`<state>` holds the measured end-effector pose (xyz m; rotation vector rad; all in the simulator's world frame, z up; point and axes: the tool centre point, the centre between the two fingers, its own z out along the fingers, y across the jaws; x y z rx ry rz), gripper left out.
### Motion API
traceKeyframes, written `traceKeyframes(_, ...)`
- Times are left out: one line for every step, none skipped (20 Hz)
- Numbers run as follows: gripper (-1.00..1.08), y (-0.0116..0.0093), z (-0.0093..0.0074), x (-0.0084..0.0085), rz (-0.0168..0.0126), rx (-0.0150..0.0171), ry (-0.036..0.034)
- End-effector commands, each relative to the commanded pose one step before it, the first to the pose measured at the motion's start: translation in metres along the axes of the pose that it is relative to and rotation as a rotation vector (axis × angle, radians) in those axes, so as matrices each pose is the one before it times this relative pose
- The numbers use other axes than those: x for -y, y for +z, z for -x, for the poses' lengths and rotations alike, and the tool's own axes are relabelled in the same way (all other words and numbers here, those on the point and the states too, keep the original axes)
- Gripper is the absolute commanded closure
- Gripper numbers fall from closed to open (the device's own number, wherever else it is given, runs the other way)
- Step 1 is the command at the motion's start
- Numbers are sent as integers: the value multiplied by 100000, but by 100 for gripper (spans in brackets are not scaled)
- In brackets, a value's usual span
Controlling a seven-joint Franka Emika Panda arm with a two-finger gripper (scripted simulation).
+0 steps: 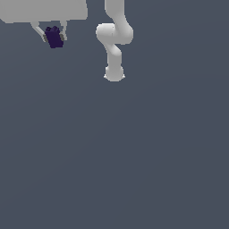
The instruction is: Pick up the object and move it to a goal position.
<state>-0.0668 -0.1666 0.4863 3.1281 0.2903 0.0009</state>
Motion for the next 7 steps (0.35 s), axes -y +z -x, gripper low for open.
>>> traceKeyframes(108,-693,8,-218,-21,58,-35)
traceKeyframes(108,-177,-3,-61,0,0,0)
traceKeyframes(108,-142,-4,-49,0,0,0)
traceKeyframes(108,-109,-4,-38,0,0,0)
traceKeyframes(108,-76,-3,-27,0,0,0)
traceKeyframes(108,-45,-2,-16,0,0,0)
traceKeyframes(108,-15,-1,-5,0,0,0)
